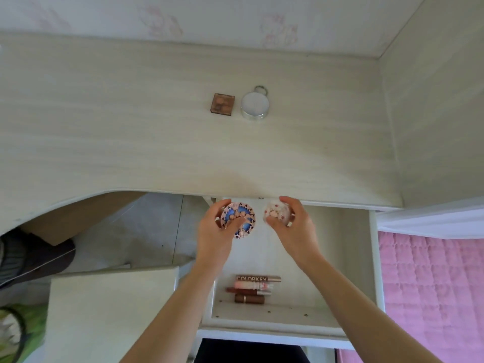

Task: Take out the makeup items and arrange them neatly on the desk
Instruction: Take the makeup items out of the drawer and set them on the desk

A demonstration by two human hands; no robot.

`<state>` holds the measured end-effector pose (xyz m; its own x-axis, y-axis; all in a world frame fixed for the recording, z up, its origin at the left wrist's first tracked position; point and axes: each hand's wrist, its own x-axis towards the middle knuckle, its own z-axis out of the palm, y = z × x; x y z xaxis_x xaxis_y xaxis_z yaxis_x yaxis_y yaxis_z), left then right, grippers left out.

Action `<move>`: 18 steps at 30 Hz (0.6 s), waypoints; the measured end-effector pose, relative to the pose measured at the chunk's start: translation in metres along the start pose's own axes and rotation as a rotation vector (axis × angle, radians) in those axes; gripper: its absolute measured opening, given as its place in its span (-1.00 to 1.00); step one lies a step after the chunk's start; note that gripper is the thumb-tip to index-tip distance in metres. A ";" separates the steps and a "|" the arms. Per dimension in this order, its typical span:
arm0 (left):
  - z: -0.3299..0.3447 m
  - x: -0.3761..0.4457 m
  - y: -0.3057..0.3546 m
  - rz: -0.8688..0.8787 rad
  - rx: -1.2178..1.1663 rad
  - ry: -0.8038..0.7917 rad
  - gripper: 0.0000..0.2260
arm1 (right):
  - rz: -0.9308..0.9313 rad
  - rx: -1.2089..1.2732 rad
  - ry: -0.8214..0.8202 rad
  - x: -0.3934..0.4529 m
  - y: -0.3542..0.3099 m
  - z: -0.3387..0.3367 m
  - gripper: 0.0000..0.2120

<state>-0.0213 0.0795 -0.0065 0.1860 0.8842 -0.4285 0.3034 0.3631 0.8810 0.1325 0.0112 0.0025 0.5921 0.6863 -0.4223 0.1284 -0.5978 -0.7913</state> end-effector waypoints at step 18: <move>-0.016 0.146 0.074 0.147 0.263 -0.003 -0.65 | -0.063 -0.063 0.016 0.116 -0.091 0.038 -0.51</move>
<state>0.0134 0.2407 -0.0005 0.2484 0.9208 -0.3007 0.5045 0.1420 0.8517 0.1594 0.1603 0.0087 0.5936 0.7171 -0.3654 0.2157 -0.5791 -0.7862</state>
